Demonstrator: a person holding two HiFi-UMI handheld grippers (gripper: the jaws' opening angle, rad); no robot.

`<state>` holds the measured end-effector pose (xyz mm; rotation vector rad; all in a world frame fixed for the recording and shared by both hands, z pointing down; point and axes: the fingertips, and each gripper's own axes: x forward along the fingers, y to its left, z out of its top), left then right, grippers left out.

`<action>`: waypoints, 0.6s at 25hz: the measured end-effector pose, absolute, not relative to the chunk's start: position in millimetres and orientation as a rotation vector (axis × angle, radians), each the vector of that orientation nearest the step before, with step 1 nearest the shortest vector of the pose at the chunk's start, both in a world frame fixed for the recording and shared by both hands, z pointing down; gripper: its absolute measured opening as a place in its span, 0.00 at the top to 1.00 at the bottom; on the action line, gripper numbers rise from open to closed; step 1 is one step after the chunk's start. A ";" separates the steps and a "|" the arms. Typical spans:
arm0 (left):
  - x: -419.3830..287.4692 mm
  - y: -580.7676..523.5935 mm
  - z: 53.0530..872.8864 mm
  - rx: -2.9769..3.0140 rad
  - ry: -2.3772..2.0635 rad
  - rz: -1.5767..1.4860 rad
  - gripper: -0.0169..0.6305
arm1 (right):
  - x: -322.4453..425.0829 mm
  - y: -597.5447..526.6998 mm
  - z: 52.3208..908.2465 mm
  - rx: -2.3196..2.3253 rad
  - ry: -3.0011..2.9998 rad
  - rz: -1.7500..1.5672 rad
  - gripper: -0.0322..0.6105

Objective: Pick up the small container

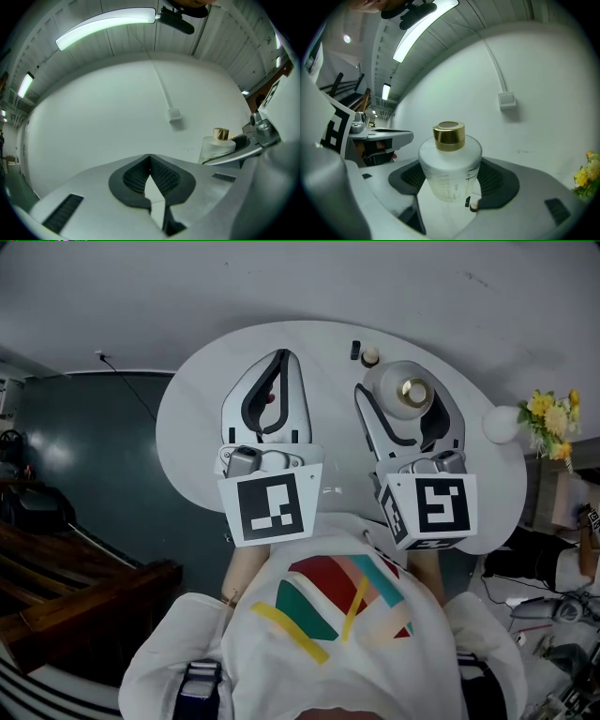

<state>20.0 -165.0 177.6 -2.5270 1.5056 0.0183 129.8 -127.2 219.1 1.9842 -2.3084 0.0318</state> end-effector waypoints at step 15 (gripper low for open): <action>20.0 -171.6 182.5 -2.525 1.522 0.000 0.95 | 135.2 -135.6 221.5 1.995 -2.307 0.053 0.42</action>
